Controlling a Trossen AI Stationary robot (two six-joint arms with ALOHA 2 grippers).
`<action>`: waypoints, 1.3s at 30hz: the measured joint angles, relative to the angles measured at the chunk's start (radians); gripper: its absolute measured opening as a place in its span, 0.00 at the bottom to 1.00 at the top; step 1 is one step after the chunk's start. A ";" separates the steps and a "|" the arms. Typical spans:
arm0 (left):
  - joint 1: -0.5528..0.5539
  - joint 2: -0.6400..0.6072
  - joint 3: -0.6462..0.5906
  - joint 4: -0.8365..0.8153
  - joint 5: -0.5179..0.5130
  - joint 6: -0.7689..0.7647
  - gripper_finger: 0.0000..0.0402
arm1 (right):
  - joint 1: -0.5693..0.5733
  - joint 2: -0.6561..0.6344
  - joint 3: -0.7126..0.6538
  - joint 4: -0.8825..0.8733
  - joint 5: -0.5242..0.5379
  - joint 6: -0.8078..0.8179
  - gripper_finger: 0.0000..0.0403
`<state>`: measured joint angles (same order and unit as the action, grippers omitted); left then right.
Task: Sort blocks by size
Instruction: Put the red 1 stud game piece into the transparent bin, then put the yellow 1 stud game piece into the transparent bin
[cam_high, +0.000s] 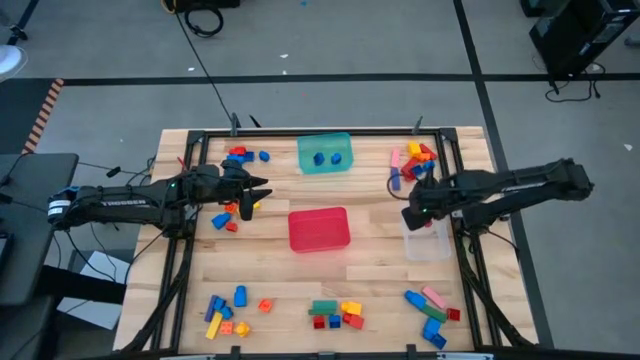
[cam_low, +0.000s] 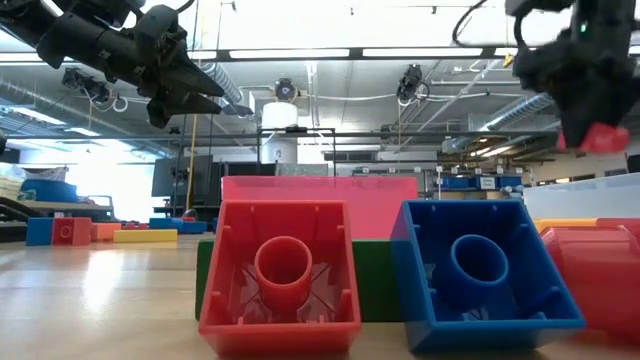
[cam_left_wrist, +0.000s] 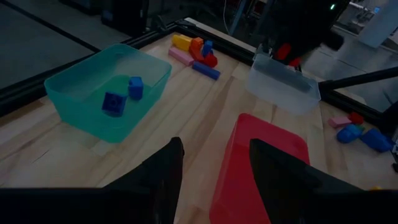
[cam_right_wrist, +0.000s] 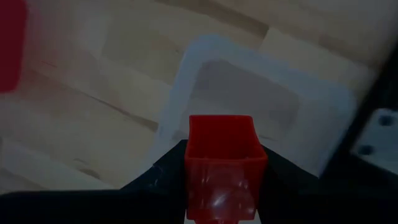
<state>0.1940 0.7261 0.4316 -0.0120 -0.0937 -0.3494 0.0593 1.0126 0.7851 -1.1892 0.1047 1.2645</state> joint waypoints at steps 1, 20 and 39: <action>0.000 0.000 0.000 0.000 0.000 0.000 0.48 | 0.000 0.000 -0.024 0.027 -0.001 0.015 0.36; 0.000 0.000 0.000 0.000 0.000 0.000 0.48 | 0.000 0.014 -0.221 0.195 -0.050 0.106 0.54; 0.000 0.000 0.131 -0.183 -0.040 0.175 0.48 | 0.025 0.015 -0.095 0.111 -0.014 0.086 0.47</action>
<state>0.1940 0.7261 0.5627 -0.1945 -0.1332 -0.1745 0.0847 1.0275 0.6902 -1.0781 0.0909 1.3502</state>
